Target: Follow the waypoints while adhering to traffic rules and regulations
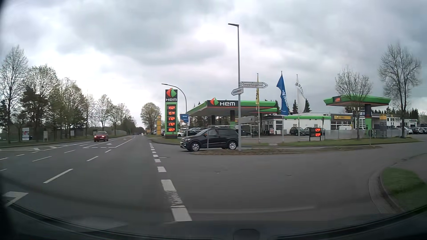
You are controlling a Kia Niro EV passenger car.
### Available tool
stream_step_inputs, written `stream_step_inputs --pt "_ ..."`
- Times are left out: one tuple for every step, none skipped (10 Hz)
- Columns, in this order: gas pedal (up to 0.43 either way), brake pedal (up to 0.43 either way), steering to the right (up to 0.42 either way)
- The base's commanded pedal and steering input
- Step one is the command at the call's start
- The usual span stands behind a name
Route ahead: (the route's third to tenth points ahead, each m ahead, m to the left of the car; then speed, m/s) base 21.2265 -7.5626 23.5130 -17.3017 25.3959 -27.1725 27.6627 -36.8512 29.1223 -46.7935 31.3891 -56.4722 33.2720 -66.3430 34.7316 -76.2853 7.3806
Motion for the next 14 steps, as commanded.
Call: stream_step_inputs --pt "0.118 0.000 0.242" --pt "0.118 0.000 0.243" --pt "0.118 0.000 0.243" --pt "0.118 0.000 0.243" --pt "0.118 0.000 0.245" --pt "0.118 0.000 0.252" --pt "0.118 0.000 0.260" --pt "0.118 0.000 0.268" --pt "0.118 0.000 0.272" --pt "0.130 0.000 0.272" --pt "0.138 0.000 0.273" --pt "0.150 0.000 0.273" --pt "0.150 0.000 0.273" --pt "0.150 0.000 0.273"
